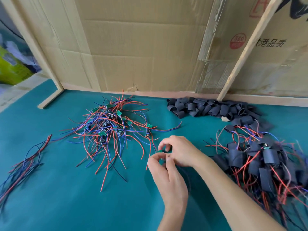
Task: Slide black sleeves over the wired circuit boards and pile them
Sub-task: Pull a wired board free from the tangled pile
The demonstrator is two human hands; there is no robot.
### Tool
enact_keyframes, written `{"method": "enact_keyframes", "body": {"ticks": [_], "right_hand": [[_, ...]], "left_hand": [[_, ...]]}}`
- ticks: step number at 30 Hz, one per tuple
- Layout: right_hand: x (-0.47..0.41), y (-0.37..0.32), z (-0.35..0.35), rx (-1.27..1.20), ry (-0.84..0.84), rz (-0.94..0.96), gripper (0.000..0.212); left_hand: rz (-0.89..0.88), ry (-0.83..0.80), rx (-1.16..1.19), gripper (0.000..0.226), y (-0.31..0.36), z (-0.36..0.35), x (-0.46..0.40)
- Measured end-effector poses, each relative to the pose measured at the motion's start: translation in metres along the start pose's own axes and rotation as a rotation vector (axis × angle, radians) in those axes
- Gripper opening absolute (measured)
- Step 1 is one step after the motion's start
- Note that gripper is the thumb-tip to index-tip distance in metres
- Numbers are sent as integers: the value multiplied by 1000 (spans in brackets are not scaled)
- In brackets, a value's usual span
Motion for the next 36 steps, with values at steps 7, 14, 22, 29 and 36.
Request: {"method": "enact_keyframes", "body": {"ticks": [7,14,22,29,36], "right_hand": [[33,34,39,-203,225,-156,16],[94,35,53,-333,407,-89,23],[82,29,47,-483,106,-52,27],[11,58,108,61,419,-254,24],[-71,70,102,297,171,-389,62]], "left_hand": [[-28,-89,-33,22,-2,-7,2],[-43,-391,6,20,2,-31,12],[-73,-305,-57,15,1,-23,7],[-27,-249,-45,19,-6,-22,5],[-18,-275,-43,20,-5,-24,4]]}}
Point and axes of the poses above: each hand's wrist, its own x-axis away from the middle knuckle, its own z-axis out of the back of the hand, y = z × x, the point moved 8 cm from there along -x, towards the middle knuckle, and after that the axes turned 7 degrees about -z, right-handed, at the moved point
